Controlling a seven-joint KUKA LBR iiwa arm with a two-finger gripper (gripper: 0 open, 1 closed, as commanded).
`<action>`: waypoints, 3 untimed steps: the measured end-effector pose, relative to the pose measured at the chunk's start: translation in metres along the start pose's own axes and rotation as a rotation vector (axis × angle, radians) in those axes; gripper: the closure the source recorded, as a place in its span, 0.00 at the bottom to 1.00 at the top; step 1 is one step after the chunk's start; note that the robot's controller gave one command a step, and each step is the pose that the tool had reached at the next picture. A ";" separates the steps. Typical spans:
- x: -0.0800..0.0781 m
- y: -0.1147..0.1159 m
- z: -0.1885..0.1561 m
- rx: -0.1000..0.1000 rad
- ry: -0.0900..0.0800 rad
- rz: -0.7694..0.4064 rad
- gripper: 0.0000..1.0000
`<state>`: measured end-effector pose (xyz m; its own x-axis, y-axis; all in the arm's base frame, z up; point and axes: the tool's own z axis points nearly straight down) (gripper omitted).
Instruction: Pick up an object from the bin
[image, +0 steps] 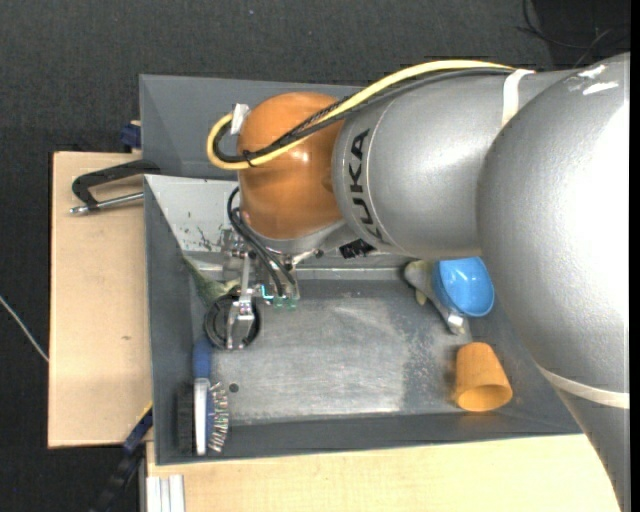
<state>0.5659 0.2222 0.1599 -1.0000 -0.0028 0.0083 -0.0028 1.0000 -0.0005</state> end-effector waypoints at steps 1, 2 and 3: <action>-0.013 -0.018 0.061 -0.002 -0.023 -0.464 0.00; -0.016 -0.019 0.060 -0.003 -0.034 -0.462 1.00; -0.029 -0.029 -0.062 0.003 -0.022 -0.837 1.00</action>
Offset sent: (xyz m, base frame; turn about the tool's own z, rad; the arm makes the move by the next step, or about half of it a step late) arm 0.0112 -0.0271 -0.0899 -0.5375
